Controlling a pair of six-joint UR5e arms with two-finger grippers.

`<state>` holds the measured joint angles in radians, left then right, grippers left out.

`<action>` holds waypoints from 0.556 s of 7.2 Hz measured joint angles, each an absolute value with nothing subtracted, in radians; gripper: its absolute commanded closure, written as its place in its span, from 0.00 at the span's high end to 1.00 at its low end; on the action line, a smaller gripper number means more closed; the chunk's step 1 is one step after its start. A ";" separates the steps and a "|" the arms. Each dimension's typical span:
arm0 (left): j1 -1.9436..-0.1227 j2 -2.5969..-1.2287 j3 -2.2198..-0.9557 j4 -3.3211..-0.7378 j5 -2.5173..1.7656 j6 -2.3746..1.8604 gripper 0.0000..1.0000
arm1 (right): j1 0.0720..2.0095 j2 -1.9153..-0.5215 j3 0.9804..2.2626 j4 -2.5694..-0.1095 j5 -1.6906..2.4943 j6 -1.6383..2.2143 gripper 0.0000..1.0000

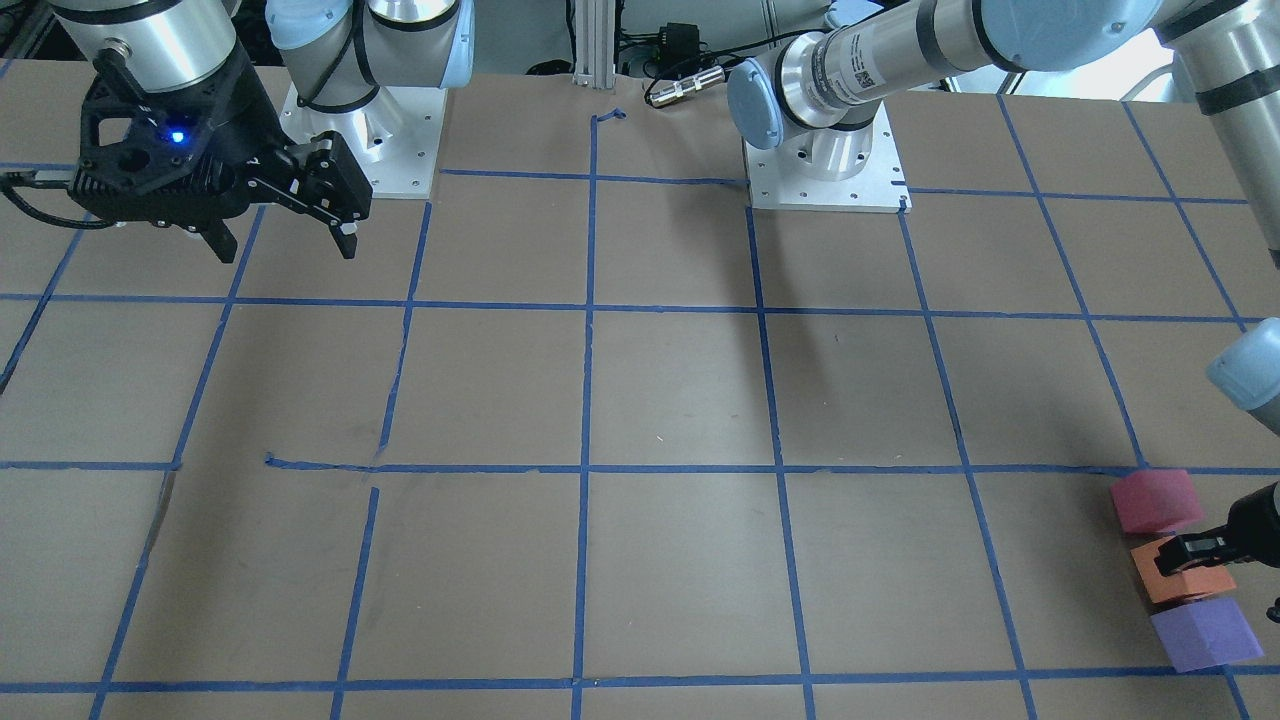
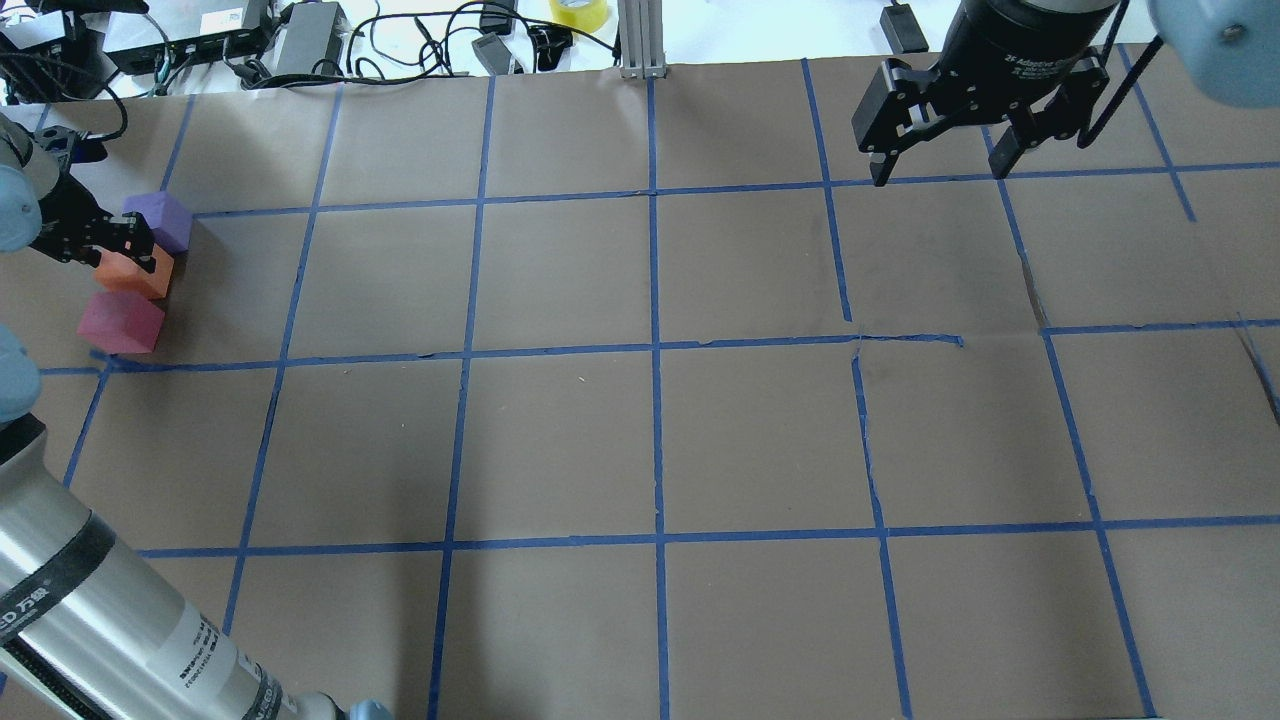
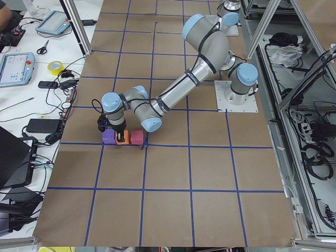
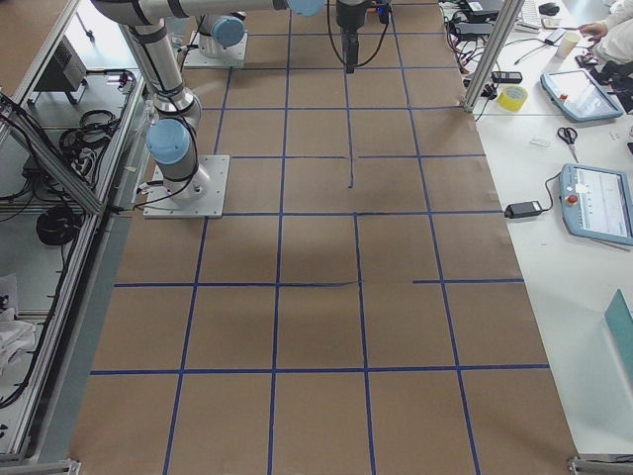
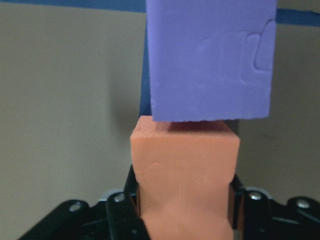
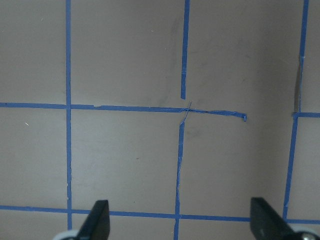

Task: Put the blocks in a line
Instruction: 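Lower the orange cube between the purple and pink cubes, release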

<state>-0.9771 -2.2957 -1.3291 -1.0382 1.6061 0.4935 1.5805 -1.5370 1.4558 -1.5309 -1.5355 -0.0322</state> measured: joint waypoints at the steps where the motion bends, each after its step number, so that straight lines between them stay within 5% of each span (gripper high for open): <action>1: -0.977 -2.296 -1.331 -1.038 1.603 0.494 0.99 | 1.581 -1.537 1.456 -1.531 -1.536 -0.032 1.00; 4: -0.977 -2.279 -1.335 -1.035 1.603 0.502 1.00 | 1.581 -1.537 1.456 -1.531 -1.536 -0.031 1.00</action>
